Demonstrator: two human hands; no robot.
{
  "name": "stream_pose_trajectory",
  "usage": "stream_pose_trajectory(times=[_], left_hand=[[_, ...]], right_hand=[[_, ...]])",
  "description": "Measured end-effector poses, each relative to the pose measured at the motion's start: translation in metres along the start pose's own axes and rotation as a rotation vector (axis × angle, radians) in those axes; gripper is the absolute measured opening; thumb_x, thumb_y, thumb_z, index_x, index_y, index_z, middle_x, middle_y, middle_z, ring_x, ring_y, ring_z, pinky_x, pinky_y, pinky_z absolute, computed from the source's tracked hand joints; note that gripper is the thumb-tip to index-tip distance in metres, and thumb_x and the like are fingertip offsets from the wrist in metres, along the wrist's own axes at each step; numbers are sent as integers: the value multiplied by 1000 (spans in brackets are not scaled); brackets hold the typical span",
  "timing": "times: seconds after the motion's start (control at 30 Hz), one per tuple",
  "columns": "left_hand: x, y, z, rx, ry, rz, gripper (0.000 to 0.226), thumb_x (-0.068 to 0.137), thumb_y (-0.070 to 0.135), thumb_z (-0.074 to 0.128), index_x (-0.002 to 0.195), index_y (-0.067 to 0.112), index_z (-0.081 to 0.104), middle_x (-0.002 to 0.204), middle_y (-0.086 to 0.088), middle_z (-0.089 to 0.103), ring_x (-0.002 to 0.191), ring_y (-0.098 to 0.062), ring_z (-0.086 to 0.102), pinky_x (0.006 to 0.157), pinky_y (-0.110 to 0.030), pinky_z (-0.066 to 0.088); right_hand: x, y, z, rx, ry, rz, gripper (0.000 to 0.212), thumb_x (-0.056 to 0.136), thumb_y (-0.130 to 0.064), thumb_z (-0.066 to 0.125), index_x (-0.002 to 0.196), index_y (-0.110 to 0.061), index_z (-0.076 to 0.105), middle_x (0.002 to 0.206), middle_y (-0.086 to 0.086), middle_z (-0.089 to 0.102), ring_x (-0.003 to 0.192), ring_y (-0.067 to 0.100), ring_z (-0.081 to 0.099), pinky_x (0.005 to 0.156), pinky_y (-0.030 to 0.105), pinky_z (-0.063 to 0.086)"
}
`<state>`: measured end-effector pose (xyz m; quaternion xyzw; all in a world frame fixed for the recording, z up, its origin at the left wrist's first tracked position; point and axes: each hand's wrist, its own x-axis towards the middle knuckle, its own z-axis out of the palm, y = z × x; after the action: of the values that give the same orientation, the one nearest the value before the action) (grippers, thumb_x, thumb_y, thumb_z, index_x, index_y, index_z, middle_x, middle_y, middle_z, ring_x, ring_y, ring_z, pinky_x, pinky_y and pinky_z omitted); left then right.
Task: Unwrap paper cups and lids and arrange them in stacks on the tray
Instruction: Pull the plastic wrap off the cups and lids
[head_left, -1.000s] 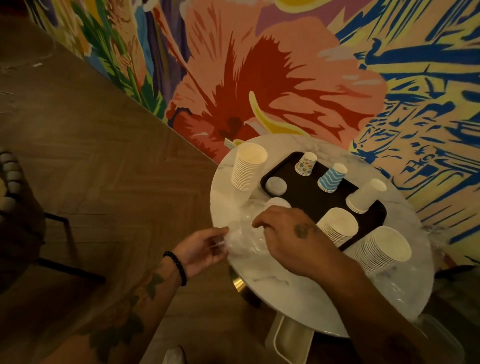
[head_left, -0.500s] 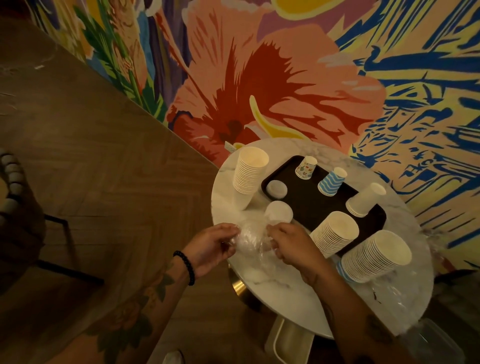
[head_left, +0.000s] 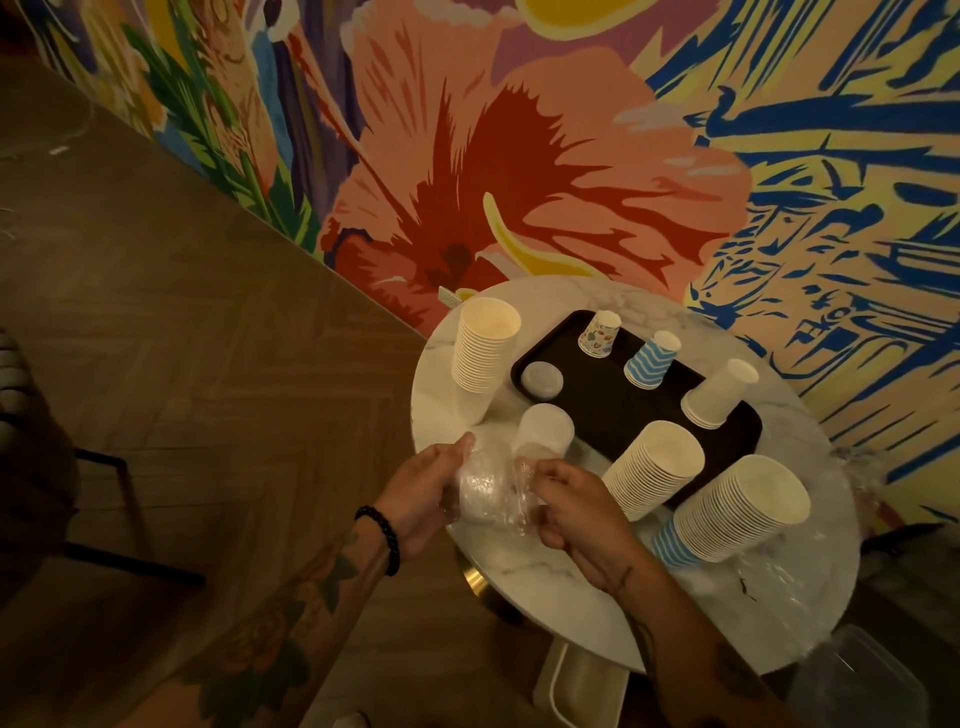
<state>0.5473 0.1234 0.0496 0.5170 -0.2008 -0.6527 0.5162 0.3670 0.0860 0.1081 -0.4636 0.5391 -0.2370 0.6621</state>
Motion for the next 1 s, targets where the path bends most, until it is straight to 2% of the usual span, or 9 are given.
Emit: stream_pose_trajectory(times=[0.1,0.27,0.33,0.43,0.57,0.67,0.73,0.87,1.0], left_hand=[[3,-2,-4,-83,-23,-29,77,74,61,78,119,0,61,95,-15,57,90,-28,52,84,-40,49],[0,-4,-7,-79,-85,-75,70,80,51,78,127,3,57,124,-25,60,110,-36,55,100,-43,49],[-3,-1,-11,-116,-118,-101,48,86,36,75,117,3,58,127,-21,63,111,-31,62,90,-39,56],[-6,1,-16,-251,-182,-122,17,81,6,73,90,5,58,119,-21,63,108,-30,64,85,-38,59],[-5,-1,-12,-53,-73,-85,18,87,-10,63,90,5,53,100,-15,65,89,-21,68,73,-27,60],[-3,0,-7,74,-22,-52,29,85,-11,64,71,11,50,76,-7,61,62,-13,55,53,-21,48],[-1,1,-5,107,12,-20,39,85,-12,62,62,14,44,70,-8,54,55,-12,46,46,-20,38],[1,6,1,172,37,2,18,86,-1,68,77,5,55,69,-8,47,59,-14,40,46,-20,38],[1,10,2,145,-50,-22,21,85,0,70,94,10,53,78,-9,47,62,-13,43,52,-22,42]], right_hand=[[1,1,1,-17,26,-4,16,99,-22,61,110,-11,68,94,10,68,47,6,55,39,20,27],[-2,4,-3,-32,-28,4,19,96,-22,66,113,-16,68,107,12,72,71,20,66,54,28,48],[-2,4,-4,-11,3,-11,19,94,-21,69,112,-14,68,107,12,71,74,20,62,58,29,51],[1,2,-8,26,51,-12,18,96,-21,67,111,-11,66,109,13,70,65,16,63,50,27,46],[3,2,-10,41,51,-23,26,100,-33,60,109,-11,71,99,13,74,61,18,66,42,24,38],[2,1,-13,12,-7,-44,20,102,-13,55,112,-9,72,102,16,74,62,18,67,40,22,36],[1,1,-16,-8,-79,-57,33,95,4,56,116,-15,71,105,9,75,69,19,68,41,21,35],[-1,1,-15,-101,-155,-81,53,83,8,69,121,-29,66,116,-4,72,85,18,69,45,22,40],[-1,3,-11,-281,-74,-173,44,84,-13,78,115,-39,61,117,-11,68,77,13,68,49,24,42]])
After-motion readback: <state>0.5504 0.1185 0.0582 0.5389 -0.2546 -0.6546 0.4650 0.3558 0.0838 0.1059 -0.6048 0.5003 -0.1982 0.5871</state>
